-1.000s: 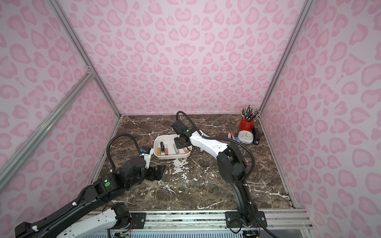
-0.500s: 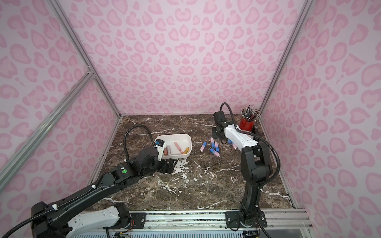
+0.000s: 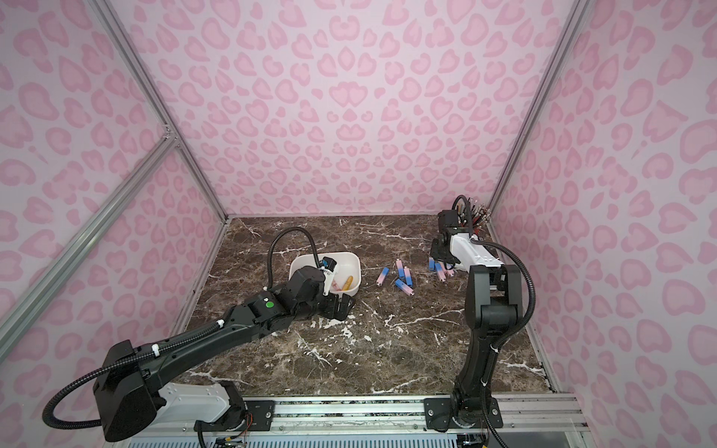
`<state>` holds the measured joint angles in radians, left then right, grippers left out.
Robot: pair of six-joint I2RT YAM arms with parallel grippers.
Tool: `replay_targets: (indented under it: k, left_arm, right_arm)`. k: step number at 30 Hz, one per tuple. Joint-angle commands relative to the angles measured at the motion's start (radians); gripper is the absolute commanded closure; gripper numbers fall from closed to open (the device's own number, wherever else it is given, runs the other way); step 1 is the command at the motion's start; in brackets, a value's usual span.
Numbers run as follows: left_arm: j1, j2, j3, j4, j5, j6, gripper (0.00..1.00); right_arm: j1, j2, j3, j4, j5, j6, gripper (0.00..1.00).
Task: Put the lipstick into the storage box
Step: Pick up the lipstick at the center of the board.
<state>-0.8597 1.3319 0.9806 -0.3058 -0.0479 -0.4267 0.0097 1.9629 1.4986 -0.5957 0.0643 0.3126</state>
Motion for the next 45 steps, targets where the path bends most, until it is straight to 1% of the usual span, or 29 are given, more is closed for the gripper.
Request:
replay_targets:
  k: [1,8,15,34,37,41,45]
  left_arm:
    - [0.001,0.026,0.027,0.038,0.027,0.022,0.02]
    - [0.002,0.06,0.047,0.041,0.049,0.023,0.02]
    - [0.002,0.064,0.047,0.037,0.048,0.018,0.02]
    - [0.002,0.067,0.047,0.027,0.043,0.009,0.02]
    - [0.002,0.066,0.046,0.028,0.043,0.008,0.02]
    - [0.002,0.061,0.042,0.025,0.042,0.011,0.02]
    - [0.002,0.048,0.032,0.025,0.038,0.008,0.02]
  right_arm:
    - [-0.017,0.014,-0.005,0.004,0.018,-0.012,0.71]
    - [-0.048,0.019,-0.065,0.025,0.011,-0.018,0.71]
    - [-0.071,0.026,-0.096,0.048,0.0,-0.026,0.71]
    - [-0.081,0.079,-0.085,0.064,-0.042,-0.043,0.66]
    - [-0.081,0.086,-0.085,0.065,-0.049,-0.04,0.7]
    - [-0.079,0.082,-0.093,0.063,-0.06,-0.035,0.83]
    - [-0.064,0.064,-0.101,0.062,-0.063,-0.03,0.85]
